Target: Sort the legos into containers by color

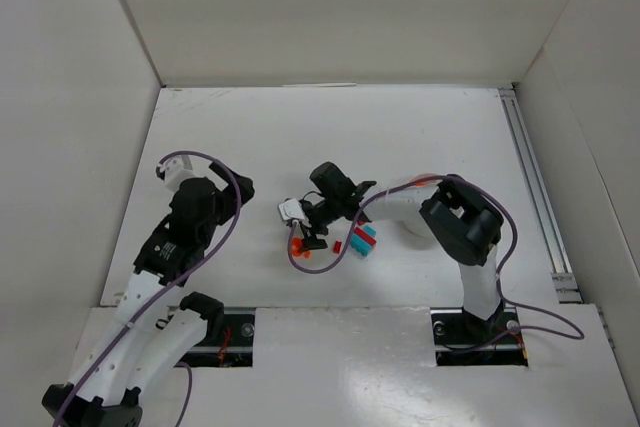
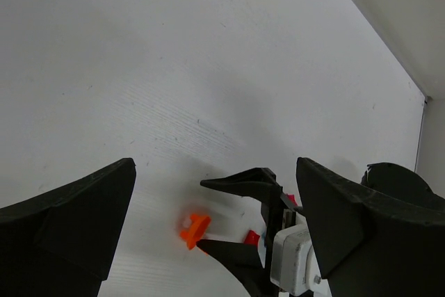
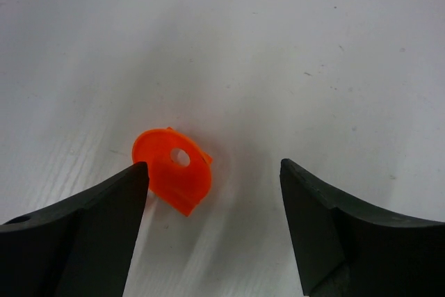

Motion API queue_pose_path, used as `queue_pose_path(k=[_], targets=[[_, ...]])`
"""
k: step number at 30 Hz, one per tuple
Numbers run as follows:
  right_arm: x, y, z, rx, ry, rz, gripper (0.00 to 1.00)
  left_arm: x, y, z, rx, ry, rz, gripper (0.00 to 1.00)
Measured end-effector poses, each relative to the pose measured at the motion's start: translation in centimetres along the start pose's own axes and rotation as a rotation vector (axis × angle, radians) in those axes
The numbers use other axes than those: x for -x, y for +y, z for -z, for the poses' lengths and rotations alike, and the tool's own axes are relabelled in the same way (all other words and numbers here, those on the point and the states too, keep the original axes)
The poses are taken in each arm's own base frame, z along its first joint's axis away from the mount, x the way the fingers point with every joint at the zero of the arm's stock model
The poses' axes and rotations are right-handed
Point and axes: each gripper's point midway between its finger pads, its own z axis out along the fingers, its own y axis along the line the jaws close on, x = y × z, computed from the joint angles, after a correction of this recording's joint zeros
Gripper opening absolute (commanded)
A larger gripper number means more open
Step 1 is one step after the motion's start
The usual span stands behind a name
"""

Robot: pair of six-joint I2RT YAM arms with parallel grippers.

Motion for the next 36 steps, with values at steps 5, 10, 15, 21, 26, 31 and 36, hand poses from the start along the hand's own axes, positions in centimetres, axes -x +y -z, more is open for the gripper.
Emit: queue_pose_path(k=[5, 10, 15, 21, 26, 31, 36], targets=[[0.1, 0.7, -0.4, 0.048, -0.021, -0.005, 0.59, -0.6, 0.6, -0.3, 0.025, 0.017, -0.010, 0.99], [0.0, 1.2, -0.7, 0.079, -0.034, -0.016, 0.45, -0.9, 0.9, -0.6, 0.038, 0.027, -0.016, 0.99], [-0.1, 1.5, -0.9, 0.094, -0.040, -0.022, 0.23, -1.1, 1.2, -0.7, 0.049, 0.031, -0.020, 0.99], [0.8, 1.4, -0.5, 0.094, -0.060, -0.009, 0.07, -1.2, 1.3, -0.8, 0.052, 0.031, -0.021, 0.99], [2.8, -0.1, 1.1, 0.017, -0.044, 0.038, 0.00, -1.1, 1.4, -0.8, 0.056, 0.026, -0.021, 0.99], [6.2, -1.3, 4.8, -0.110, -0.040, 0.093, 0.00, -1.0, 1.5, -0.9, 0.065, 0.021, -0.023, 0.99], [7.0, -2.8, 10.9, -0.317, 0.011, 0.095, 0.00, -1.1, 1.4, -1.5, 0.073, 0.022, -0.025, 0.99]])
